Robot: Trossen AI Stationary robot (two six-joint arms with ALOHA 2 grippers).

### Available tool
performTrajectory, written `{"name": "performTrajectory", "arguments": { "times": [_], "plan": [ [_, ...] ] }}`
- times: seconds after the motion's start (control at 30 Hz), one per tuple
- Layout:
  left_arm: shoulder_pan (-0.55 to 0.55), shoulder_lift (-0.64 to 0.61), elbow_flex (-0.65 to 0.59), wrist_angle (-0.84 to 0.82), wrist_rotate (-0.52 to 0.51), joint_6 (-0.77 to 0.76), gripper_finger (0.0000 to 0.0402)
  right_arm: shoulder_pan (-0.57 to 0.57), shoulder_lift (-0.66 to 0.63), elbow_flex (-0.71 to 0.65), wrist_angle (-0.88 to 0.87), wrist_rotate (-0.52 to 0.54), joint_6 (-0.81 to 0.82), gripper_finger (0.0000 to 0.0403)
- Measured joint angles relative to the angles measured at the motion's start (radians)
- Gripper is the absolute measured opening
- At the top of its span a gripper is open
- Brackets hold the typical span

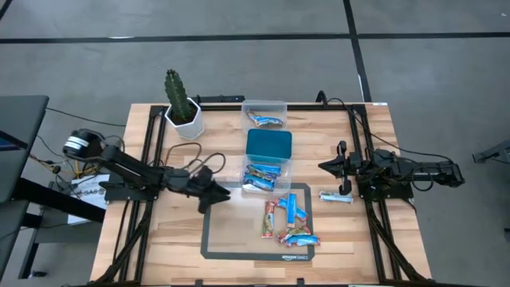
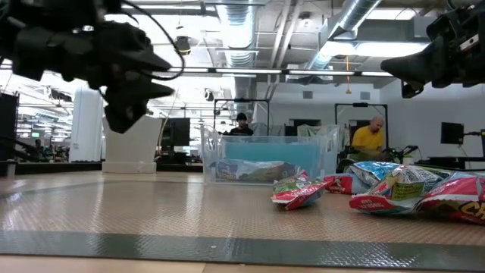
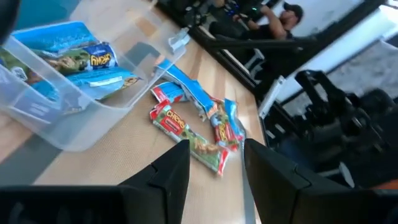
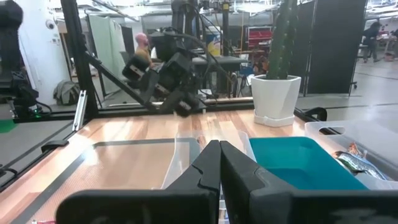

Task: Pick and place Granola Bars by type
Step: Put the yellow granola bar into the top transparent bin

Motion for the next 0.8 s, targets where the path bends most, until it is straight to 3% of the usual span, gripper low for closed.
{"name": "performTrajectory", "arguments": {
  "times": [0.37,0.57,0.8],
  "plan": [
    [0.024,-0.264,-0.195,-0.001,0.103,0.250,0.0144,0.000,0.000,0.000,0.001,0.000,0.000,0.0000],
    [0.034,-0.364,-0.242,-0.014,0.104,0.416,0.0144,0.000,0.000,0.000,0.000,0.000,0.000,0.0000],
    [0.071,-0.510,-0.242,-0.179,0.155,0.615,0.0144,0.000,0.000,0.000,0.000,0.000,0.000,0.0000]
  ]
}}
